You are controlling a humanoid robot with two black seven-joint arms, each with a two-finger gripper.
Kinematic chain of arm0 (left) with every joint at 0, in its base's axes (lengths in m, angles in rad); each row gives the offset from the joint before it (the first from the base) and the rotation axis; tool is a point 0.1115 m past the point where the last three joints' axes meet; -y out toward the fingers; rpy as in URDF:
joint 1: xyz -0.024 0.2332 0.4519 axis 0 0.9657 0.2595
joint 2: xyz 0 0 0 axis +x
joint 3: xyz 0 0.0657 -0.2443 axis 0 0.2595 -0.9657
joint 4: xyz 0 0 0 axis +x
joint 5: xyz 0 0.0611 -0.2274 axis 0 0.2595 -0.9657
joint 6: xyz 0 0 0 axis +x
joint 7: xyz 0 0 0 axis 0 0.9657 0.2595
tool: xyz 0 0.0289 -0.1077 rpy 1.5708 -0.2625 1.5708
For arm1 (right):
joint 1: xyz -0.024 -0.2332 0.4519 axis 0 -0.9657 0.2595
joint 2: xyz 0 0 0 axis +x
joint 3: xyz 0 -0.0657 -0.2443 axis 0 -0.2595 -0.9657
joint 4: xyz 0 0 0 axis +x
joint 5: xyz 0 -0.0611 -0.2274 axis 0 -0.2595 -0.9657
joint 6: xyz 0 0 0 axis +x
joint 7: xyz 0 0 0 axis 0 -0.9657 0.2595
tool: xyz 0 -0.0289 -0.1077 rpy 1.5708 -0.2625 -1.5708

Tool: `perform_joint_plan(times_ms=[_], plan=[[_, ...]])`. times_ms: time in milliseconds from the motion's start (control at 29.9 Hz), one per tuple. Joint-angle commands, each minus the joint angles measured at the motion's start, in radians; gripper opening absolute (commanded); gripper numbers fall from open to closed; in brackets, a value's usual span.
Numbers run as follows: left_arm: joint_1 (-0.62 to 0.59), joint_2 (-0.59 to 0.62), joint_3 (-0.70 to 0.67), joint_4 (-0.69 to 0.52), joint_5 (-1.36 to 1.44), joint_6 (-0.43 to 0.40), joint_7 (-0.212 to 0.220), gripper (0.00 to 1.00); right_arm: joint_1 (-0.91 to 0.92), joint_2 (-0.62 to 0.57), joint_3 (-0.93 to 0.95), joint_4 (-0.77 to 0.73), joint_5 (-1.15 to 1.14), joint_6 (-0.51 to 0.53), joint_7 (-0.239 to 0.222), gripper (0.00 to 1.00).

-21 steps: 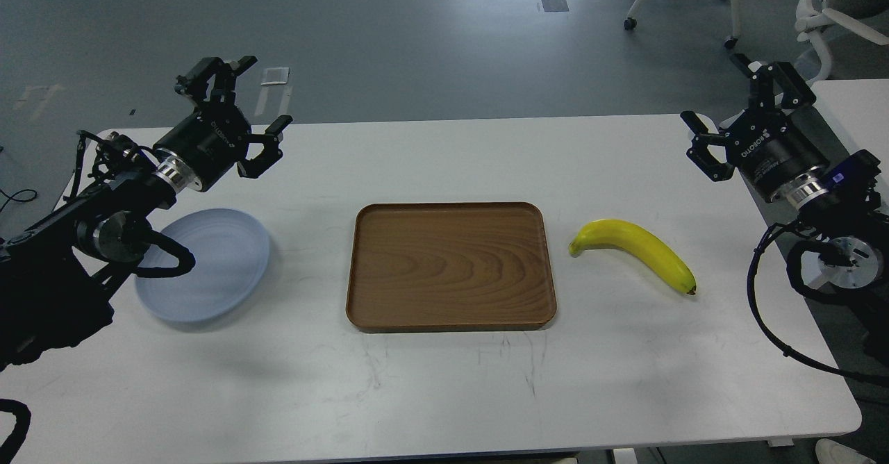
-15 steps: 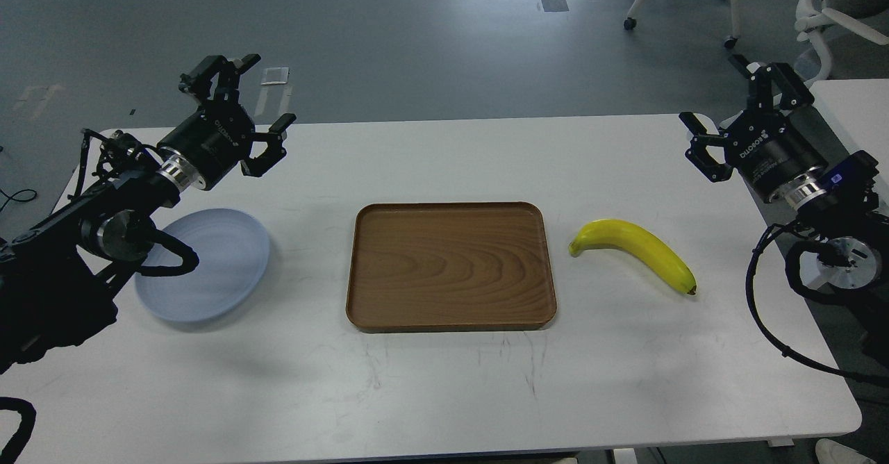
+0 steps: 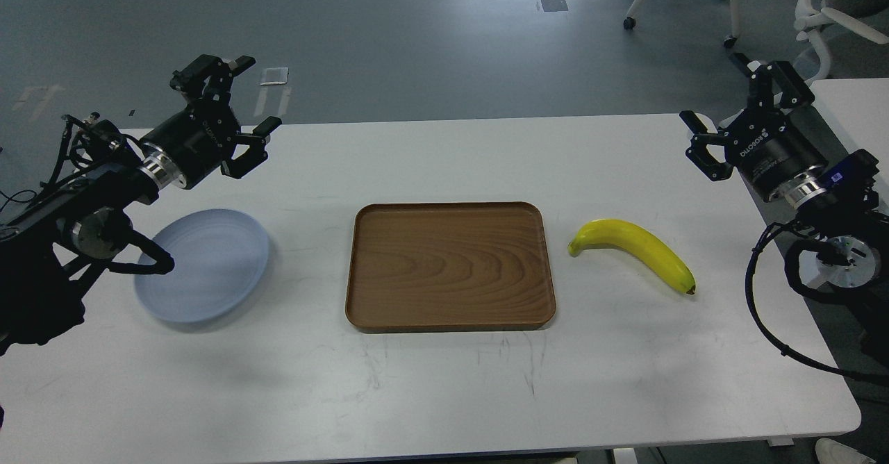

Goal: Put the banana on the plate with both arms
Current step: 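Lower the left gripper toward the edge of the pale blue plate, then grasp the rim of the pale blue plate with the left gripper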

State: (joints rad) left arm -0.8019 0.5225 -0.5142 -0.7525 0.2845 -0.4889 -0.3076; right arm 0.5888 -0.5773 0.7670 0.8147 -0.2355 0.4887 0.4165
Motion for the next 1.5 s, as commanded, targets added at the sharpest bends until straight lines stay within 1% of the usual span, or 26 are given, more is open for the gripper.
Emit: perform_joint_plan(times_ms=[0,33,67,100,167,234,267,301,367,434,468,534,635,802,835,902,969,1236,1370,1470], plan=[[0.003,0.08,-0.004,-0.112,0.154,0.0,-0.025,0.98,0.005,0.028,-0.003,-0.02,-0.044,0.0,-0.001,1.0],[0.003,0.121,-0.006,-0.176,0.242,0.0,-0.037,0.98,0.005,0.034,-0.003,-0.02,-0.069,0.0,-0.001,1.0],[0.003,0.142,-0.007,-0.208,0.29,0.0,-0.041,0.98,0.005,0.037,-0.003,-0.02,-0.076,0.0,0.001,1.0],[0.003,0.183,-0.01,-0.267,0.397,0.0,-0.045,0.98,0.005,0.04,-0.003,-0.02,-0.08,0.0,-0.001,1.0],[0.003,0.221,-0.013,-0.335,0.514,0.0,-0.051,0.98,0.003,0.04,-0.003,-0.02,-0.079,0.0,0.001,1.0],[0.004,0.296,-0.009,-0.444,0.768,0.0,-0.077,0.98,0.003,0.04,-0.003,-0.02,-0.079,0.0,-0.001,1.0],[0.004,0.312,-0.007,-0.468,0.833,0.0,-0.082,0.98,0.003,0.04,-0.003,-0.02,-0.079,0.0,0.001,1.0],[0.006,0.339,-0.003,-0.504,0.966,0.0,-0.09,0.98,0.003,0.043,-0.003,-0.02,-0.08,0.0,0.001,1.0],[0.012,0.363,0.002,-0.524,1.094,0.01,-0.102,0.98,0.003,0.048,-0.003,-0.02,-0.08,0.0,0.001,1.0],[0.02,0.39,0.008,-0.525,1.299,0.048,-0.134,0.98,0.003,0.05,-0.003,-0.019,-0.08,0.0,0.001,1.0],[0.021,0.395,0.013,-0.519,1.34,0.058,-0.137,0.98,0.003,0.05,-0.003,-0.019,-0.079,0.0,0.001,1.0],[0.027,0.406,0.055,-0.501,1.458,0.104,-0.14,0.98,0.003,0.047,-0.003,-0.016,-0.079,0.0,0.001,1.0],[0.027,0.409,0.092,-0.47,1.503,0.128,-0.14,0.98,0.003,0.043,-0.001,-0.014,-0.079,0.0,0.001,1.0],[0.029,0.39,0.132,-0.338,1.524,0.147,-0.134,0.98,0.002,0.037,0.009,-0.008,-0.079,0.0,0.001,1.0],[0.03,0.39,0.137,-0.32,1.526,0.154,-0.134,0.98,0.002,0.037,0.009,-0.008,-0.077,0.0,0.001,1.0],[0.033,0.387,0.173,-0.239,1.523,0.18,-0.134,0.98,-0.001,0.036,0.012,-0.008,-0.077,0.0,0.001,1.0],[0.033,0.377,0.194,-0.193,1.512,0.194,-0.136,0.98,-0.001,0.036,0.014,-0.008,-0.077,0.0,0.002,1.0],[0.052,0.358,0.241,-0.084,1.474,0.207,-0.139,0.98,-0.001,0.036,0.015,-0.008,-0.077,0.0,0.007,1.0],[0.053,0.318,0.278,0.005,1.435,0.211,-0.139,0.96,-0.004,0.036,0.02,-0.008,-0.077,0.0,0.005,1.0],[0.053,0.306,0.283,0.025,1.417,0.211,-0.137,0.95,-0.004,0.036,0.023,-0.008,-0.077,0.0,0.005,1.0]])
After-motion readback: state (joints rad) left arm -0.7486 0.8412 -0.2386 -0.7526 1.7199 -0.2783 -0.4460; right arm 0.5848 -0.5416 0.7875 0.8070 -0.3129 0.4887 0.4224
